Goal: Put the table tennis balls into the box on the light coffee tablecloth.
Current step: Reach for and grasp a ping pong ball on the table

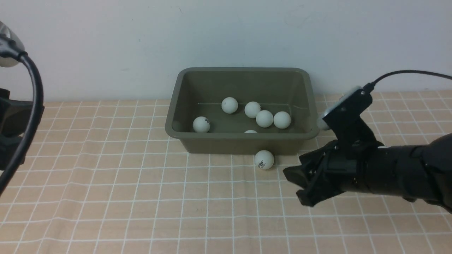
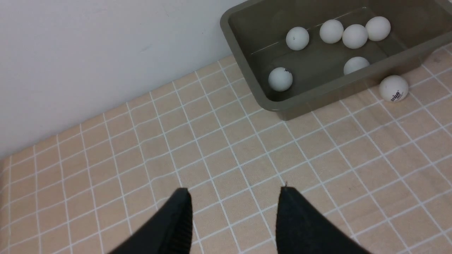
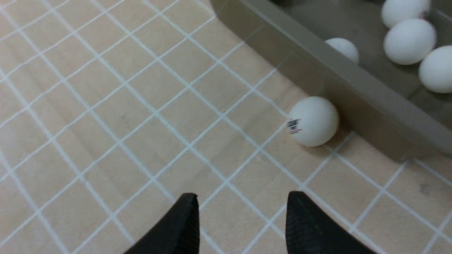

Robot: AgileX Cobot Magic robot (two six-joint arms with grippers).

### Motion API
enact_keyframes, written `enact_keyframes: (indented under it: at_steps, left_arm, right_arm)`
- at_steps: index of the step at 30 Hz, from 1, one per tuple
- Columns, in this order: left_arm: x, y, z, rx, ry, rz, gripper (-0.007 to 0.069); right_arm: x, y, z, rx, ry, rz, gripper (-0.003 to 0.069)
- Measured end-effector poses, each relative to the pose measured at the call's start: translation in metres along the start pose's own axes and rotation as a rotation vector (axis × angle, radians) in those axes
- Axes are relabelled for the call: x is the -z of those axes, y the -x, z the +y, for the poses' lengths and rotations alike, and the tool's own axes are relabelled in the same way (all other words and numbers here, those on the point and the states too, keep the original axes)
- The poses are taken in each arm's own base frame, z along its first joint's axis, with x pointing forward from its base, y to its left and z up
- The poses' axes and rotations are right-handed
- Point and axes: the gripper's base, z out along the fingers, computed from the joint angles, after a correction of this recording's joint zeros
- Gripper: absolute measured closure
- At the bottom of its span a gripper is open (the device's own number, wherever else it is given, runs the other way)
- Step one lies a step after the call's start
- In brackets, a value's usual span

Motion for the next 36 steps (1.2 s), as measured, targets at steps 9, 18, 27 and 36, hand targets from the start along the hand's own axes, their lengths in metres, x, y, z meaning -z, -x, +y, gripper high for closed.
enact_keyframes:
  at_steps: [9,18,27,36]
  left_arm:
    - [0.0,0.0,0.0,0.0,0.0,0.001,0.0358]
    - [0.0,-0.001,0.0,0.0,-0.001,0.011,0.0358]
    - [0.0,-0.002,0.0,-0.002,0.0,0.023,0.0358]
    - [0.0,-0.002,0.0,-0.002,0.0,0.026,0.0358]
  right_arm:
    - [-0.021,-0.011,-0.006,-0.075,-0.037,0.035,0.041]
    - [-0.03,-0.016,-0.004,0.017,0.005,0.055,0.0479]
    - [-0.037,-0.021,0.004,0.041,0.109,0.06,0.0417]
    - [-0.037,-0.017,0.001,0.063,0.077,0.054,0.0238]
